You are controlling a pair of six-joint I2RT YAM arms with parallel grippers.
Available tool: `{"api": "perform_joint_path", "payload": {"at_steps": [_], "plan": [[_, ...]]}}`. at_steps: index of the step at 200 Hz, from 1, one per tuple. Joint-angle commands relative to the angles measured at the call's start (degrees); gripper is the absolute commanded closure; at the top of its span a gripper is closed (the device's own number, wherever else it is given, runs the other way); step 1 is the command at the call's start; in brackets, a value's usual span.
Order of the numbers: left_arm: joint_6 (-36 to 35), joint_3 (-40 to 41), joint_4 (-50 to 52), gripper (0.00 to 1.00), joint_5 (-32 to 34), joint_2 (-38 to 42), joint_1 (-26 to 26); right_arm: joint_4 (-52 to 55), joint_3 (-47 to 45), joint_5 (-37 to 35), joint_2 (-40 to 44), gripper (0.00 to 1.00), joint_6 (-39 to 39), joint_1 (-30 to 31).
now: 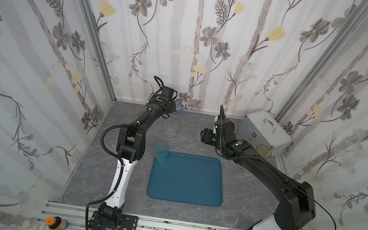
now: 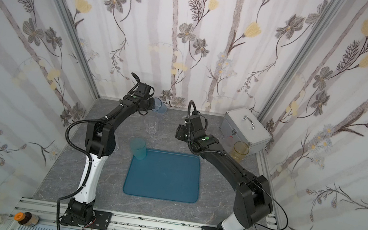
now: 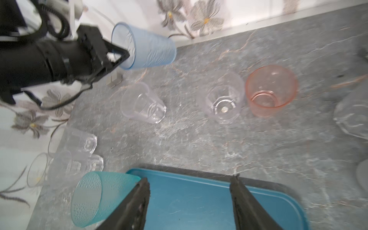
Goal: Place the glasses into the tray
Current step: Pick up the glass from the top-center of the table.
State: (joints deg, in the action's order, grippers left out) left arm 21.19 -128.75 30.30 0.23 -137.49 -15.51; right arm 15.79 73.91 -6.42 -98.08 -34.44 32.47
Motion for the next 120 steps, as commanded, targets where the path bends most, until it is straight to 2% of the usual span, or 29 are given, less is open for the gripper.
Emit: {"api": "perform_joint_path", "payload": {"at_steps": [1,47,103,120], "plan": [[0.77,0.34,-0.89,0.94,0.58,0.91,-0.05,-0.14,-1.66,-1.36,4.05,0.36,-0.25,-4.69],[0.44,1.04,-0.20,0.94,0.90,1.30,-0.14,1.02,-5.10,-2.53,9.93,0.36,-0.56,-12.61],[-0.71,2.26,1.89,0.91,2.17,-0.22,-0.57,4.07,-11.71,-10.93,17.82,0.38,-8.02,-25.06],[-0.62,2.27,2.57,0.90,1.84,-0.82,-0.60,3.53,-14.59,-11.28,18.96,0.37,-9.98,-29.19]]}}
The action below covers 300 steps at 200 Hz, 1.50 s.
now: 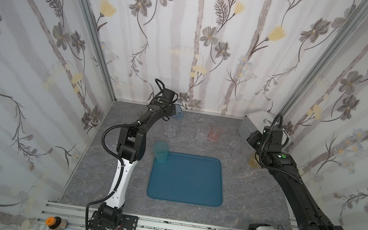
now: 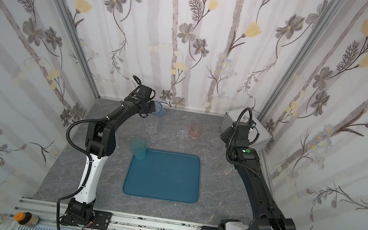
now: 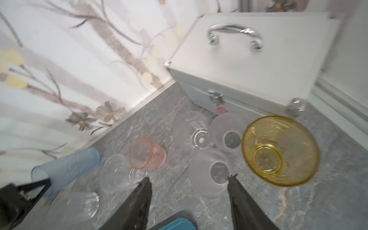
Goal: Place the glasses into the tray
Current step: Pick up the glass from the top-center of the table.
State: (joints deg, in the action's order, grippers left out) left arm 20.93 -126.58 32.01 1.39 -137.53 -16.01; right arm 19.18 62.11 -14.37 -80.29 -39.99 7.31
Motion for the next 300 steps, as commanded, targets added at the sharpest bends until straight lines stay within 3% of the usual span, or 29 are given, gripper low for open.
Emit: {"api": "perform_joint_path", "payload": {"at_steps": [1,57,117,150,184,218,257,300], "plan": [[-0.36,0.11,0.91,0.90,0.70,-0.84,-0.13,0.02,-2.96,-3.18,1.22,0.37,-4.55,-4.35],[-0.62,-0.99,1.67,0.87,-0.45,-1.57,-0.32,-4.33,-5.95,5.55,-2.46,0.35,-6.48,-13.65],[-0.74,-2.56,1.73,0.94,-1.21,-2.31,-0.34,-6.74,-7.13,9.51,-4.70,0.35,-5.03,-15.04],[-0.54,-6.29,1.83,0.98,-1.74,-1.86,-0.91,-5.59,-6.20,6.87,-2.98,0.35,-3.93,-13.16],[-0.36,-7.45,1.82,1.00,-2.50,1.28,-1.43,-2.90,-3.53,1.30,0.40,0.35,-1.63,-8.46],[-0.41,-4.31,2.04,1.00,-3.99,7.48,-2.15,-1.19,-0.23,-2.13,2.06,0.36,0.09,1.21],[-3.47,8.24,4.13,1.00,-4.89,20.37,-7.55,0.84,6.47,3.24,-2.15,0.36,4.54,15.18],[-6.88,28.33,11.23,1.00,-5.76,34.13,-13.90,0.01,8.07,13.71,-5.41,0.36,4.23,20.13]]}}
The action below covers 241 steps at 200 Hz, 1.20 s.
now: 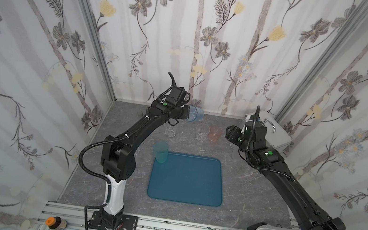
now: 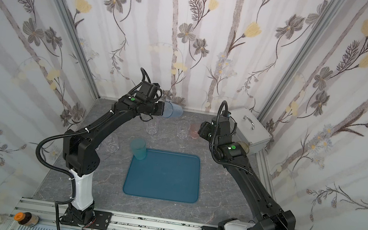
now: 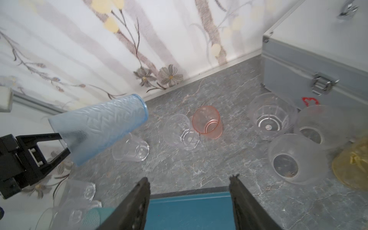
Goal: Place the glasses into the tray
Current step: Pick up the glass from the top-center of the table, then place the glass on the tray.
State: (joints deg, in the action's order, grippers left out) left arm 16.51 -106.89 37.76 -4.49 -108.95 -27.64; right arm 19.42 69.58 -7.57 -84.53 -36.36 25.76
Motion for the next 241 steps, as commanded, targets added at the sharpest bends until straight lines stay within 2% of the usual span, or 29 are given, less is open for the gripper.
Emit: {"api": "perform_joint_path", "payload": {"at_steps": [1,46,58,100,150,181,214,241], "plan": [[-2.54,9.11,5.57,1.00,0.19,5.87,-2.35,-0.24,0.62,7.16,-1.26,0.36,0.59,1.76],[-1.19,26.93,11.16,1.00,-1.07,17.13,-8.45,-0.32,1.36,14.99,-6.45,0.33,1.27,8.24],[-0.87,30.20,12.37,1.00,-1.46,19.08,-9.71,-0.50,1.02,16.34,-10.13,0.33,1.06,10.94],[0.35,39.33,15.16,1.00,0.54,22.68,-10.27,-4.84,-1.87,20.90,-16.27,0.33,-1.63,19.18],[2.28,43.25,16.21,1.00,2.85,23.25,-10.08,-10.90,-4.17,24.63,-21.44,0.33,-5.72,25.93],[1.95,43.07,16.91,1.00,3.59,23.47,-9.76,-11.28,-4.89,24.71,-21.85,0.34,-6.28,25.86],[1.77,39.80,21.66,1.00,6.46,25.60,-8.63,-10.05,-7.33,24.63,-18.89,0.33,-4.73,24.16],[1.68,40.41,24.32,1.00,8.09,26.66,-6.73,-8.55,-10.28,23.86,-16.87,0.32,-2.44,24.06]]}}
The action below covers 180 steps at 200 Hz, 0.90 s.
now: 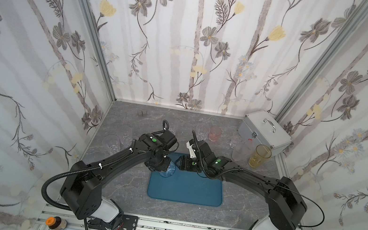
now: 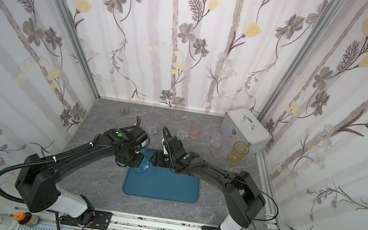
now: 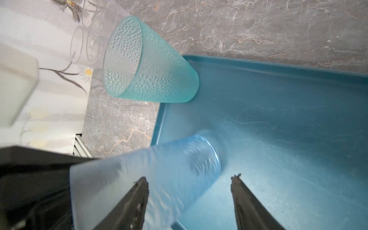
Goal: Place the glasses into the tray
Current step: Place the glass on the tray.
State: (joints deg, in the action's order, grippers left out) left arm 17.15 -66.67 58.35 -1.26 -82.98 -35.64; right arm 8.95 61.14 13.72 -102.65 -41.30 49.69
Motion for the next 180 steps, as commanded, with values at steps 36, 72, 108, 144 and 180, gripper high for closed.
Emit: {"api": "perform_joint_path", "payload": {"at_steps": [36,72,108,144,180], "plan": [[1.31,-0.12,4.73,1.00,6.09,0.42,3.81,0.06,-3.03,3.53,-0.16,0.31,2.03,2.17],[1.60,-1.32,4.73,1.00,7.14,-1.49,5.67,-3.93,0.64,3.71,-5.33,0.32,-0.12,4.86],[1.40,-1.50,3.40,0.93,7.57,-3.22,5.67,-8.10,2.84,5.01,-9.67,0.33,-2.82,4.98],[1.05,-3.29,3.09,0.76,8.11,-3.95,5.67,-6.90,3.90,4.57,-9.91,0.33,-1.82,4.79],[0.96,-6.28,2.37,0.65,9.28,-3.69,5.75,-6.49,4.77,4.17,-10.12,0.33,-1.44,4.63]]}}
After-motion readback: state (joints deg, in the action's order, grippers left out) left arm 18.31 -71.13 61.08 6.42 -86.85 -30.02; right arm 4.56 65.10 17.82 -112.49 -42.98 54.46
